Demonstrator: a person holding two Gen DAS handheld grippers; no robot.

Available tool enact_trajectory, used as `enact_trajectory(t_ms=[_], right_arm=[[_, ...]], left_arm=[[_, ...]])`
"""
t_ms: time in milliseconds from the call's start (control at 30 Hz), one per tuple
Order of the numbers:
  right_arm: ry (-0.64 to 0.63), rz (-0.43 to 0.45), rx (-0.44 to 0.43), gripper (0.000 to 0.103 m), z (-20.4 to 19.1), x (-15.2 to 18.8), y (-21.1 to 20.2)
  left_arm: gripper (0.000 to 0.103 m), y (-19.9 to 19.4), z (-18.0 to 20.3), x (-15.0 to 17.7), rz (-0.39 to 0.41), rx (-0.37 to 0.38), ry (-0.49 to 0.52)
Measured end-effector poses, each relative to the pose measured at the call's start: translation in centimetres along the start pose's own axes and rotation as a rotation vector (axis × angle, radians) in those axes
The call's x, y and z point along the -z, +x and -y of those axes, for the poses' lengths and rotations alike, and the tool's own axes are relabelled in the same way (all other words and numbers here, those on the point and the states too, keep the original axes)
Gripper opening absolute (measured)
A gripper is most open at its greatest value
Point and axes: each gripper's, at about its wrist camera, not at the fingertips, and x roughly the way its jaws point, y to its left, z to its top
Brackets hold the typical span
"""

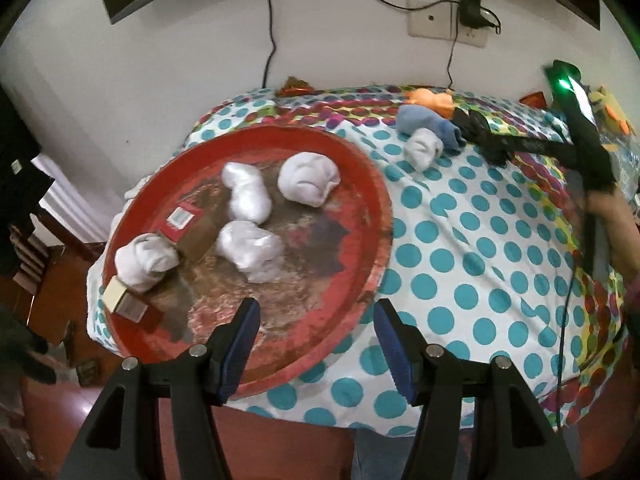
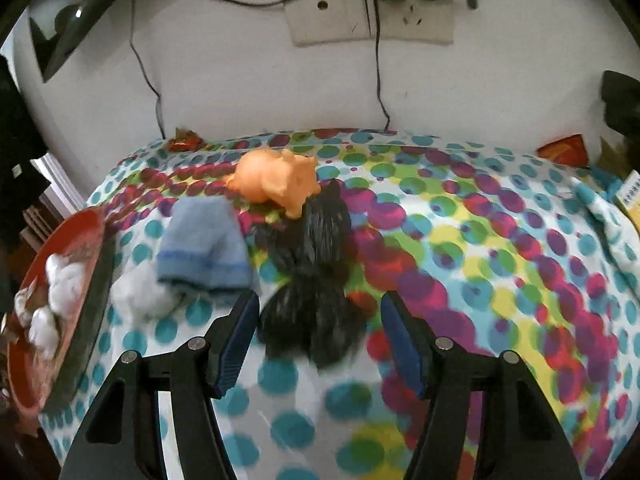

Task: Organize objects
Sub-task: 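Move the right tool back and grasp the black plastic bag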

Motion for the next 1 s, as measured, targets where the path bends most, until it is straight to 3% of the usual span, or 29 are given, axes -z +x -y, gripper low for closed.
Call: enact_trajectory(t_ms=[133,367,633,800,1000], right_arm=[[-0.015,-0.031,0.022,0.06,-0.3,-0.7,2.0],[-0.112,-0.029,0.054,0.03,-0.6,-0.1,2.0],[-0.105,-0.032,0.023,0.029,1.3,2.9,-1.1],[-0.078,-0.031,-0.015,0.029,2.8,4.6,-3.0],[-0.084,-0.034,-0.018,0.032,2.8,4.5,-2.9]], left_arm=[[0.061,0.9,0.7,-1.1,-0.001,0.009,0.011],[0.061,2.9,2.5,-4.0,-0.008,0.047,0.04],[0.061,6.0,5.7,-7.0,-0.005,0.044,0.108],[0.061,7.6,7.0,-8.7,-0.002,0.144,0.106],[0.061,8.8,9.6,-11.2,-0.024,0.189,0.169]])
